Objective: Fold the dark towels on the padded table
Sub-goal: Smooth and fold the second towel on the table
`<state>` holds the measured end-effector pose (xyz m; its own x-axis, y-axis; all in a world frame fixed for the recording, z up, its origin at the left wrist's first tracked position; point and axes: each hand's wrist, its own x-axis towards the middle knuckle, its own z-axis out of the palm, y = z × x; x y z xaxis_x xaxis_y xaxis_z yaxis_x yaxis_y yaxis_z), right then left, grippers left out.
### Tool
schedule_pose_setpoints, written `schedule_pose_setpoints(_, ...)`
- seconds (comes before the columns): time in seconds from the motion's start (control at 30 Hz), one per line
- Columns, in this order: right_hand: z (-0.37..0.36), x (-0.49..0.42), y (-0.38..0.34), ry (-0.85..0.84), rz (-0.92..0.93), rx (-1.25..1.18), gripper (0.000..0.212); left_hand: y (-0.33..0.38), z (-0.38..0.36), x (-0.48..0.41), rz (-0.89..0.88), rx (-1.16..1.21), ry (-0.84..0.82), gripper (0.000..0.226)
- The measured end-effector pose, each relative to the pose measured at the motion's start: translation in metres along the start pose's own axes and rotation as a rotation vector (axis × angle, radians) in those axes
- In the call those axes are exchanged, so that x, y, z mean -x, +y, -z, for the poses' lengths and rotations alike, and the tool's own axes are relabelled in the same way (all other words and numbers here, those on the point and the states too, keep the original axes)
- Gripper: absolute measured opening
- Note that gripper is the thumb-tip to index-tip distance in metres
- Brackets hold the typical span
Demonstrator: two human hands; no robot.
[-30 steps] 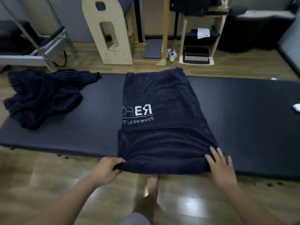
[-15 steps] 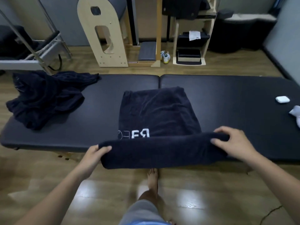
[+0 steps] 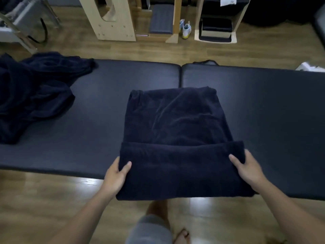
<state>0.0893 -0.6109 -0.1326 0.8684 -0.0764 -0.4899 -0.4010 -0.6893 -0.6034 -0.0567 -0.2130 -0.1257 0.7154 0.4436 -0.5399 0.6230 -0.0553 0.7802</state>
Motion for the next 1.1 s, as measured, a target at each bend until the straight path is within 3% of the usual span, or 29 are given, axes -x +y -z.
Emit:
schedule_pose_setpoints(0.1, 0.004, -0.016, -0.031, 0.108, 0.111, -0.066, 0.021, 0.030, -0.001, -0.028, -0.100, -0.065, 0.043, 0.023)
schedule_pose_setpoints(0.17, 0.006, -0.024, -0.043, 0.031, 0.014, -0.232, 0.027, 0.038, 0.003, -0.040, -0.106, -0.035, 0.069, 0.022)
schedule_pose_setpoints(0.23, 0.009, -0.022, -0.037, -0.174, -0.162, -0.445, 0.048, 0.026, 0.007, -0.035, -0.036, 0.025, 0.042, 0.023)
schedule_pose_setpoints(0.3, 0.016, -0.012, -0.019, -0.322, -0.246, -0.451, 0.080, 0.011, 0.010, -0.014, 0.074, 0.068, 0.016, 0.020)
schedule_pose_setpoints(0.37, 0.020, 0.000, -0.004, -0.323, -0.244, -0.386, 0.088, -0.003, 0.011, 0.003, 0.159, 0.105, 0.001, 0.019)
schedule_pose_setpoints(0.47, 0.014, 0.017, 0.004, -0.192, -0.186, -0.286, 0.046, -0.017, 0.006, 0.020, 0.167, 0.082, 0.041, 0.016)
schedule_pose_setpoints(0.53, 0.006, 0.019, 0.006, -0.094, -0.185, -0.198, 0.034, -0.025, 0.000, 0.027, 0.136, 0.023, 0.121, 0.005)
schedule_pose_setpoints(0.6, 0.001, 0.019, 0.006, 0.007, -0.177, -0.106, 0.041, -0.033, -0.007, 0.034, 0.115, 0.002, 0.215, 0.021)
schedule_pose_setpoints(0.67, 0.005, 0.028, 0.010, 0.133, -0.097, -0.040, 0.054, -0.043, -0.013, 0.042, 0.171, 0.140, 0.280, 0.038)
schedule_pose_setpoints(0.73, 0.008, 0.046, 0.025, 0.192, 0.155, 0.109, 0.069, -0.053, -0.018, 0.044, 0.285, 0.304, 0.237, 0.045)
schedule_pose_setpoints(0.83, 0.001, 0.071, 0.065, 0.101, 0.580, 0.661, 0.100, -0.059, -0.014, 0.040, 0.365, 0.360, 0.150, 0.048)
schedule_pose_setpoints(0.9, -0.005, 0.070, 0.074, -0.024, 0.560, 0.898, 0.108, -0.053, -0.008, 0.039, 0.352, 0.314, 0.103, 0.044)
schedule_pose_setpoints(1.1, 0.037, 0.061, 0.004, -0.255, 0.432, 0.818, 0.068, -0.014, 0.035, 0.044, 0.297, 0.161, -0.049, 0.041)
